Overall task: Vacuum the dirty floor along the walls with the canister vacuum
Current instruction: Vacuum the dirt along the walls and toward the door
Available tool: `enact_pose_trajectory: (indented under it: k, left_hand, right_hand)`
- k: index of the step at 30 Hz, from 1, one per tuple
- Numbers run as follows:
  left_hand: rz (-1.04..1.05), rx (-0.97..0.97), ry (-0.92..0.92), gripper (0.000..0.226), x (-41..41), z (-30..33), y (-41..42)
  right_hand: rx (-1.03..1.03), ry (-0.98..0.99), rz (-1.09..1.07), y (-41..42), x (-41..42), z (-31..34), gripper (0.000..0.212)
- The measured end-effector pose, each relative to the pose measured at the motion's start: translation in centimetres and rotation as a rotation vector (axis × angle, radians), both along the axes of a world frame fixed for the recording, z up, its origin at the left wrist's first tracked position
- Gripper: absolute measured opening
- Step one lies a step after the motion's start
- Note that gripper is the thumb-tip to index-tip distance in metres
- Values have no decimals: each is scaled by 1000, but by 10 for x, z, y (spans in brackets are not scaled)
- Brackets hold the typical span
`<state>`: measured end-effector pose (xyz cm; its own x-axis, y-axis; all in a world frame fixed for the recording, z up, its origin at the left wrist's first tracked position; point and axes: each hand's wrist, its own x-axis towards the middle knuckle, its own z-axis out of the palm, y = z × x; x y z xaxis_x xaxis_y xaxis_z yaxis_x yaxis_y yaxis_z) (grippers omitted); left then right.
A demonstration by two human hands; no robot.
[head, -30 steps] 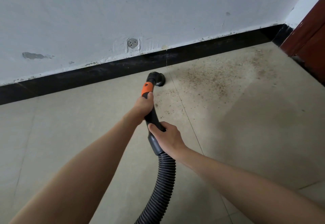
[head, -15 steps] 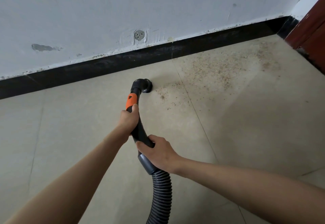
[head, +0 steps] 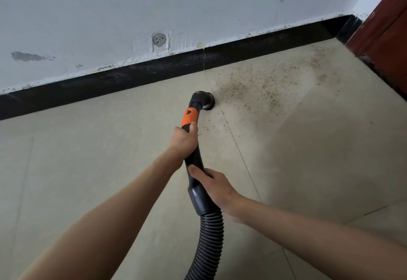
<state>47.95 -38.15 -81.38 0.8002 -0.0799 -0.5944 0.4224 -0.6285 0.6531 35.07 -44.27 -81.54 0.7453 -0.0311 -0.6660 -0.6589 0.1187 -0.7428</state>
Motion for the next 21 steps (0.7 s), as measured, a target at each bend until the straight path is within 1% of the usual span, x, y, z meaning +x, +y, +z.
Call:
enact_pose_trajectory:
  k: [4, 10, 13, 17, 21]
  left_hand:
    - [-24, -20, -2, 48, -3, -2, -15]
    - [-36, -31, -6, 51, 8, 1, -16]
    - [-15, -38, -6, 51, 15, 1, -1]
    - [82, -29, 8, 66, 22, 0, 28]
    - [153, -12, -17, 62, 22, 4, 57]
  right_hand:
    - [50, 18, -63, -8, -3, -3, 33]
    - [-125, -79, -88, -4, 9, -2, 36]
    - [-180, -97, -24, 4, 19, 1, 37]
    - [-234, -101, 128, 17, 32, 3, 41]
    - [-188, -100, 216, 38, 36, 8, 41]
